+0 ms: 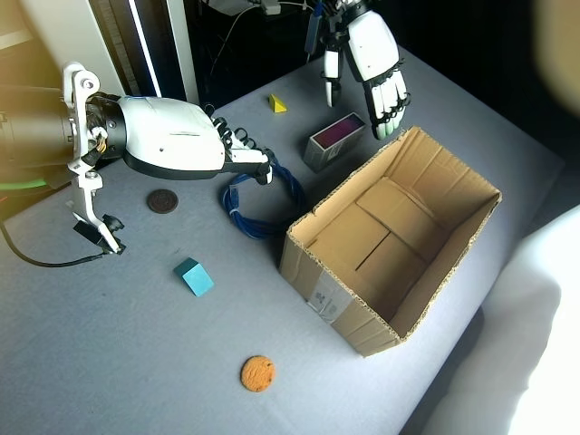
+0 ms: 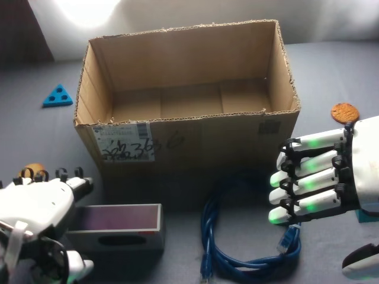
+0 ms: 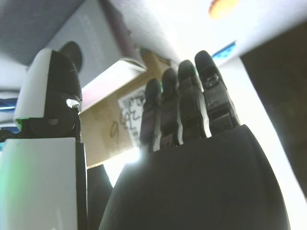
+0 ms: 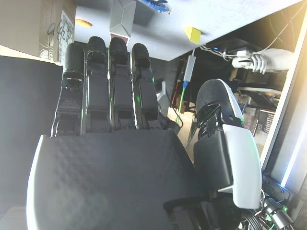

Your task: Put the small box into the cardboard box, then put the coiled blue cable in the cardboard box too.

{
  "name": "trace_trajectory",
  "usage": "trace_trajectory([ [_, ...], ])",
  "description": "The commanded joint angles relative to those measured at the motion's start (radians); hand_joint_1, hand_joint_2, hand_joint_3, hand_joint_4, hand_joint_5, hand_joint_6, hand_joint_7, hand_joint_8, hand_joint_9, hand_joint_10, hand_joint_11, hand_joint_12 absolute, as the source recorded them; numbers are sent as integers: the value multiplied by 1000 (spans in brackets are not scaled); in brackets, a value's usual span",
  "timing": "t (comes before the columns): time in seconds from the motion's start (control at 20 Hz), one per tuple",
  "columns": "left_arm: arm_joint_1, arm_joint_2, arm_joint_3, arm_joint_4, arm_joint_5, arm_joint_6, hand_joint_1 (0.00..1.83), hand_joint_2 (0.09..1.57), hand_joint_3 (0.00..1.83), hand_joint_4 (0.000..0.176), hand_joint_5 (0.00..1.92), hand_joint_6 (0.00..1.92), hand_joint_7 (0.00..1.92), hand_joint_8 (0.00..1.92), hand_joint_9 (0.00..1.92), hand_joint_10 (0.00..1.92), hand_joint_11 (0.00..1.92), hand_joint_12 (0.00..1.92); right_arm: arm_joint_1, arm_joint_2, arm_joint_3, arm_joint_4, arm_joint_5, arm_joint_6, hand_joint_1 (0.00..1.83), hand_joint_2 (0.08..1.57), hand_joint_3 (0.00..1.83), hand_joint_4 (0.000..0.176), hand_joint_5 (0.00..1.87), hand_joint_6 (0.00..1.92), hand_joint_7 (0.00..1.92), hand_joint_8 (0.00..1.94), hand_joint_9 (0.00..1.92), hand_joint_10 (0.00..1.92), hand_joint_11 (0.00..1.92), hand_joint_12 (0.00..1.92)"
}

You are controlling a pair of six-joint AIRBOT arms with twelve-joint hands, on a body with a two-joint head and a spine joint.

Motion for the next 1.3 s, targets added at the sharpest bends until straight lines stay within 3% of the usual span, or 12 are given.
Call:
trace_trajectory([
  [0.0,-8,-6,-7,55,-74,-3,1117,1097,3,0,187,2,195,2,153,1,0,497,3,10,-5,67,62,-10,34,1267,0,0,429,0,434,0,398,5,0,914],
  [0.15,-8,-42,-12,54,-98,-6,1101,1089,0,0,196,3,196,1,161,3,0,556,3,10,-5,75,61,-27,22,1265,0,0,429,0,433,0,397,4,0,917],
  [0.2,-7,-57,-14,54,-107,-6,1092,1099,2,0,157,4,176,7,139,11,0,456,3,10,-5,76,61,-29,1,1266,0,0,417,1,421,0,383,0,0,905],
  [0.45,9,-103,-13,55,-126,-6,1105,1121,5,0,190,7,191,4,155,9,0,542,3,10,-5,78,61,-39,34,1260,1,0,436,3,446,3,403,4,0,914],
  [0.9,23,-182,28,76,-129,-7,1085,1107,3,0,198,3,183,3,158,6,0,525,3,10,-5,79,61,-45,33,1271,1,0,423,2,431,1,388,1,0,913],
  [1.1,34,-203,39,84,-129,-18,1125,1106,0,0,199,7,186,1,153,1,0,522,3,10,-5,79,62,-45,11,1271,0,0,446,6,460,6,409,6,0,923],
  [1.25,36,-204,40,84,-129,-18,1101,1101,0,0,207,2,202,3,177,6,0,629,3,10,-5,79,62,-45,25,1267,0,0,460,4,467,3,421,6,0,980],
])
